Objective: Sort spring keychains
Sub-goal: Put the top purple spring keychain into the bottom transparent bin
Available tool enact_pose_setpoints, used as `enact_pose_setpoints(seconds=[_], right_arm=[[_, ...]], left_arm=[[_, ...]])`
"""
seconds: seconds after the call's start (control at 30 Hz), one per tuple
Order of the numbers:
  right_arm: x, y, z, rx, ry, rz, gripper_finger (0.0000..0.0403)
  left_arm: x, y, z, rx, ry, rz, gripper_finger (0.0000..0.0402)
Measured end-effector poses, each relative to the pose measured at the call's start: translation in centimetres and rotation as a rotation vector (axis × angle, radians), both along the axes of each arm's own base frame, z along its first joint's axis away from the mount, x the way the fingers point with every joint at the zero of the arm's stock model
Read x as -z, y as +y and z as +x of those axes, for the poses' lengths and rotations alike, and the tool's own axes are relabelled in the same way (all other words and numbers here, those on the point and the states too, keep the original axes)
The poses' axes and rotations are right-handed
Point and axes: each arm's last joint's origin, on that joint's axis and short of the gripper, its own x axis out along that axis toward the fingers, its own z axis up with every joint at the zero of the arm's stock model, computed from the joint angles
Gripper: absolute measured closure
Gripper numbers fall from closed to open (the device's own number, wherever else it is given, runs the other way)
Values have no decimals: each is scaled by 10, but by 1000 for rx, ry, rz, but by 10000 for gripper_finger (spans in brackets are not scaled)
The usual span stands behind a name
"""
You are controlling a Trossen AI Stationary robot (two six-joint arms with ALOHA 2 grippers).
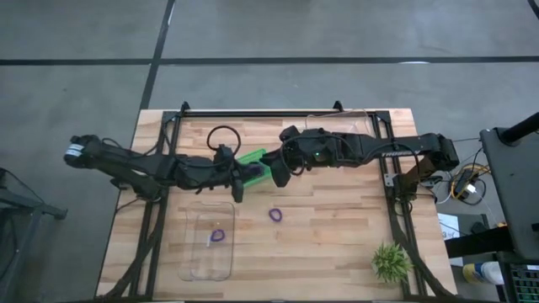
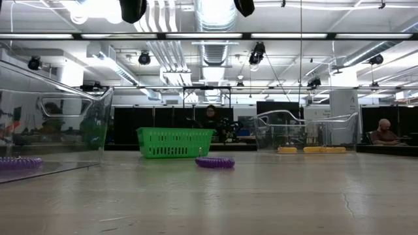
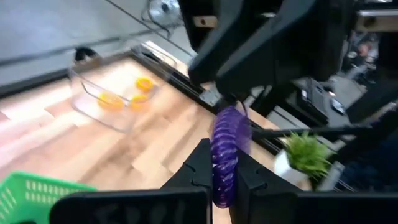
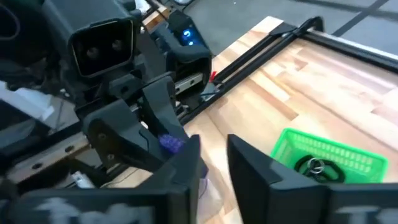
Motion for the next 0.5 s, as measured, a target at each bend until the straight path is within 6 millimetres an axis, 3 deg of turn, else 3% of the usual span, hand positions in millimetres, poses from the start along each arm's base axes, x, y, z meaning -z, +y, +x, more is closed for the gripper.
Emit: enact_pose_setpoints(seconds=[0.27, 0.5], right_arm=[[0, -1, 0, -10, 1, -4, 219], [0, -2, 0, -30, 11, -64, 175]], left_arm=[[-7, 2, -27, 108, 53, -108, 385], [-4, -2, -55, 280, 191, -306, 380]])
